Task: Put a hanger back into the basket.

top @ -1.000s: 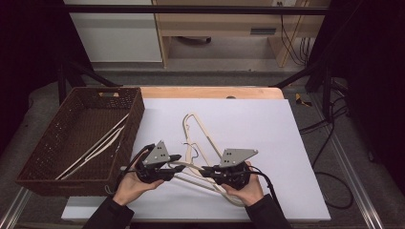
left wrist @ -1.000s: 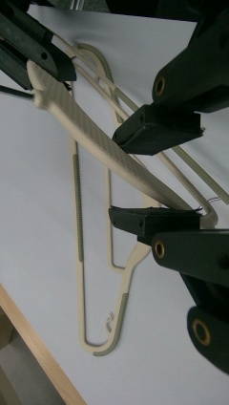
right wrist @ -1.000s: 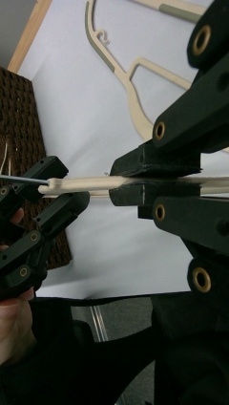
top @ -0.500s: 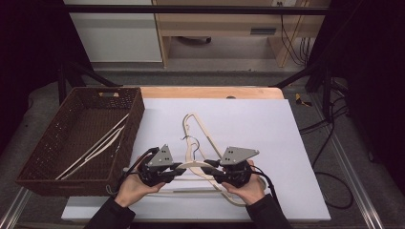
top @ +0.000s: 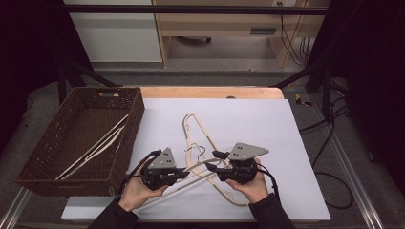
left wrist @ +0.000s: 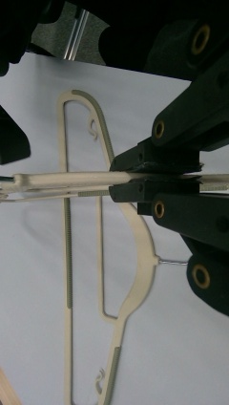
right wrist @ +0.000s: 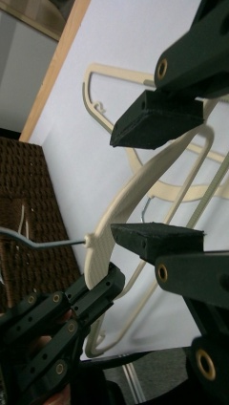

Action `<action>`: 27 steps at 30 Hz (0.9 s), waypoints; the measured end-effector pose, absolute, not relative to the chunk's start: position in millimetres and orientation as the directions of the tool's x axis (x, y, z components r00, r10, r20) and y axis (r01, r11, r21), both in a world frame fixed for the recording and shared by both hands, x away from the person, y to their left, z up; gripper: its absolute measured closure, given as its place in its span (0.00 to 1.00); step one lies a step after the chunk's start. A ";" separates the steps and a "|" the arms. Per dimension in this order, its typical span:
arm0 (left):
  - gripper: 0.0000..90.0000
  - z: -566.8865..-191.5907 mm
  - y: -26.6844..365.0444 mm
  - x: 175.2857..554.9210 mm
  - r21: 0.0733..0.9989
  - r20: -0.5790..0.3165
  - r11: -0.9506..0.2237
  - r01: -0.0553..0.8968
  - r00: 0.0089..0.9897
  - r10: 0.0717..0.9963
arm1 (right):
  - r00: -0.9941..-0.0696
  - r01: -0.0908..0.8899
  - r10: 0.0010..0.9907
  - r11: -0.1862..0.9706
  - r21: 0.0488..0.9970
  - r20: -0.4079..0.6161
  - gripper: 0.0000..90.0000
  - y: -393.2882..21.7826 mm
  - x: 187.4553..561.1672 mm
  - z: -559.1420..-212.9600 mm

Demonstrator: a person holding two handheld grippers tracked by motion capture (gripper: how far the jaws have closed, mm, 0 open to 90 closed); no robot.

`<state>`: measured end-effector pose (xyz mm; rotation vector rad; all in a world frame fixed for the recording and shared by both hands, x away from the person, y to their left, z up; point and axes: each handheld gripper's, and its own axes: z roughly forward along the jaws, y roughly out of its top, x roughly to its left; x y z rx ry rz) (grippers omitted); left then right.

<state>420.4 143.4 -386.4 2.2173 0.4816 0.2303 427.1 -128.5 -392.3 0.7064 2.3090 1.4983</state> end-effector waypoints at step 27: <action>0.96 -317.6 181.1 400.9 0.868 0.070 -0.447 0.216 0.838 0.542 | -0.595 0.329 0.797 0.124 0.936 0.104 0.11 -217.8 427.3 -388.7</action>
